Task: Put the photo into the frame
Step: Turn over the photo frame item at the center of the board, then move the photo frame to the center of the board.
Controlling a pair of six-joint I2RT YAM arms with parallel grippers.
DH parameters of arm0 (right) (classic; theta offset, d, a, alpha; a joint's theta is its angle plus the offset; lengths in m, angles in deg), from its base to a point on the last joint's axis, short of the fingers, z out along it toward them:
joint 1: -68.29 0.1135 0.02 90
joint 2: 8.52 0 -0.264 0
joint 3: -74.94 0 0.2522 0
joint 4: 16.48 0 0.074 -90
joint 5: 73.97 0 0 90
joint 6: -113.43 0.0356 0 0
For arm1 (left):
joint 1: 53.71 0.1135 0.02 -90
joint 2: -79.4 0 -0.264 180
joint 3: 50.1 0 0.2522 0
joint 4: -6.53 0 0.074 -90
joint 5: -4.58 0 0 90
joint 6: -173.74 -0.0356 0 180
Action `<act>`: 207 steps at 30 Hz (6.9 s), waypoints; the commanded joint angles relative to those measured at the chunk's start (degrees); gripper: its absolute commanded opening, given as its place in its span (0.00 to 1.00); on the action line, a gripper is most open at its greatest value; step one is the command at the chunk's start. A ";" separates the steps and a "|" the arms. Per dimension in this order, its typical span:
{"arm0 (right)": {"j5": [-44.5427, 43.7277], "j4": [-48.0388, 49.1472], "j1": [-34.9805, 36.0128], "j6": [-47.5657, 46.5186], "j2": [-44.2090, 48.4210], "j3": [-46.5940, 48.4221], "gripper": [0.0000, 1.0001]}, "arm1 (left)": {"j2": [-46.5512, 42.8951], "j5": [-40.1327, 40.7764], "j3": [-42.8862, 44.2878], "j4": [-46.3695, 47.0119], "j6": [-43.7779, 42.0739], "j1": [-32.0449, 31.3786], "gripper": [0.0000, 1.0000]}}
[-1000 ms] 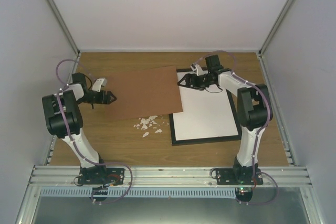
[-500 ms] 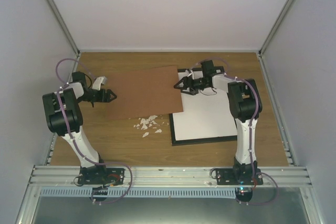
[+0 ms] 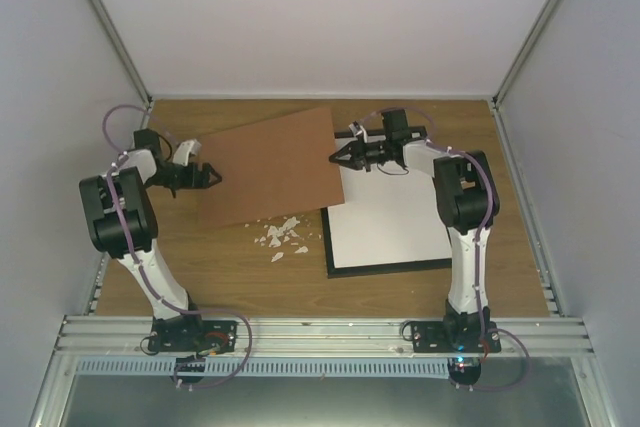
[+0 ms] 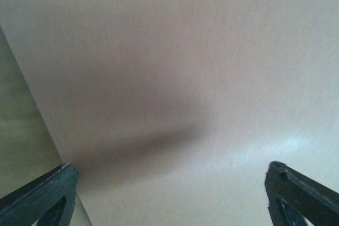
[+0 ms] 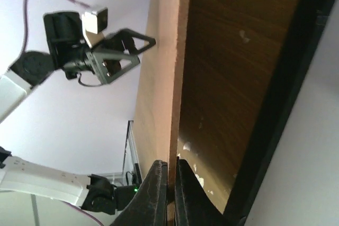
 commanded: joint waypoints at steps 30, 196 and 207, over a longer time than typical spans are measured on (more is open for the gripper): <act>-6.33 -39.95 5.32 -81.66 19.53 28.86 0.01 | -21.03 -5.81 40.48 -38.55 -40.77 -3.36 0.89; -20.04 -45.05 -22.97 -59.25 12.31 -4.90 0.48 | -24.24 -33.91 13.13 -5.04 26.48 -1.07 0.00; -26.05 -39.17 -15.43 -62.19 15.31 3.54 0.75 | -25.79 -31.22 13.89 -12.78 19.42 10.97 0.00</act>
